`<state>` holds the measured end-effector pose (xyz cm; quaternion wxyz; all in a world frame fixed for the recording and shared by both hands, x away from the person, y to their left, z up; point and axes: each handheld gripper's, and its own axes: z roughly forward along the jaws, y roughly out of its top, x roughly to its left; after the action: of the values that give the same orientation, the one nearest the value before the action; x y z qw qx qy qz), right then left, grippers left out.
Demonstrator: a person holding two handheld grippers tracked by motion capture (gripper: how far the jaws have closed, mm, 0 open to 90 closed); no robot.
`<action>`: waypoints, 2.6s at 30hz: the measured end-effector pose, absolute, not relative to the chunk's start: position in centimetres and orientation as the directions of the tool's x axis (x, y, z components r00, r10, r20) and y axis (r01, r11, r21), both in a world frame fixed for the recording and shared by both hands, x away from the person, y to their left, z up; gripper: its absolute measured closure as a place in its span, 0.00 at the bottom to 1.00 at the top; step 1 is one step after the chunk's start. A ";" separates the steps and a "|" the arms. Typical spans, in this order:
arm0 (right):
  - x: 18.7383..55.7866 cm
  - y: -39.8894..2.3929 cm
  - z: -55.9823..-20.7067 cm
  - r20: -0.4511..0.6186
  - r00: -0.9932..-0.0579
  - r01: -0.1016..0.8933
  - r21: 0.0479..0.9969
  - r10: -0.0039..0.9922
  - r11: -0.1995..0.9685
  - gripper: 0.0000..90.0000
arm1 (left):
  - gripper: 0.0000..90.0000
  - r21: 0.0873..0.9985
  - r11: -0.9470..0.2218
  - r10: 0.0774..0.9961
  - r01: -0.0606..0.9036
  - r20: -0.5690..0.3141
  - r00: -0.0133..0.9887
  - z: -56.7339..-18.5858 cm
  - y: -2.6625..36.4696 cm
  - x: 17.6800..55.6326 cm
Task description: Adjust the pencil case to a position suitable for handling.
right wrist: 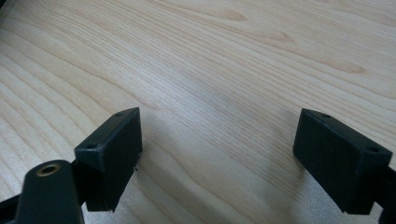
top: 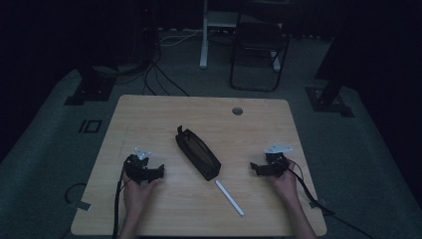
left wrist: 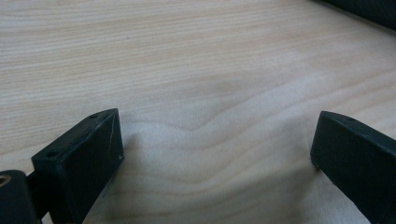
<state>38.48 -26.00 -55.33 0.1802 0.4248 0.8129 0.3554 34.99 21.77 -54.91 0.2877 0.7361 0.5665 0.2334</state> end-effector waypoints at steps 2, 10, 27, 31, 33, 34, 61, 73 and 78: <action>38.4 -25.9 -55.3 0.009 -0.566 0.566 0.731 0.824 0.381 0.18 | 0.03 0.687 -0.189 0.969 0.701 0.017 0.245 -54.9 21.7 35.0; 37.6 -25.3 -54.9 0.056 -0.573 0.571 0.743 0.818 0.349 0.42 | 0.03 0.687 -0.190 0.969 0.701 0.018 0.246 -54.9 21.7 35.0; 35.3 -17.7 -49.6 0.048 -0.717 0.403 0.842 0.695 0.358 0.37 | 0.03 0.687 -0.196 0.967 0.699 0.018 0.252 -54.9 21.7 35.0; 35.6 -15.5 -48.8 0.042 -0.749 0.376 0.849 0.661 0.371 0.37 | 0.03 0.687 -0.198 0.967 0.699 0.019 0.255 -54.9 21.7 35.0; 35.8 -14.6 -48.7 0.047 -0.762 0.373 0.847 0.646 0.379 0.37 | 0.03 0.687 -0.200 0.966 0.698 0.020 0.257 -54.9 21.7 35.0; 35.9 -14.1 -48.8 0.046 -0.767 0.374 0.843 0.640 0.387 0.36 | 0.03 0.687 -0.200 0.966 0.698 0.020 0.257 -54.9 21.7 35.0; 36.1 -17.7 -50.0 -0.041 -0.736 0.418 0.757 0.676 0.502 0.62 | 0.03 0.688 -0.202 0.965 0.697 0.017 0.262 -54.9 21.5 34.9; 33.6 -19.5 -48.0 -0.006 -0.727 0.378 0.831 0.687 0.407 0.48 | 0.03 0.688 -0.202 0.965 0.697 0.017 0.262 -54.9 21.5 34.9; 31.9 -19.7 -47.9 0.001 -0.748 0.370 0.830 0.664 0.416 0.48 | 0.03 0.689 -0.201 0.965 0.697 0.017 0.262 -54.9 21.5 34.9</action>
<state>31.89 -19.66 -47.91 0.1666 0.3134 0.8249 0.4400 34.92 21.53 -54.92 0.2897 0.7395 0.5618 0.2315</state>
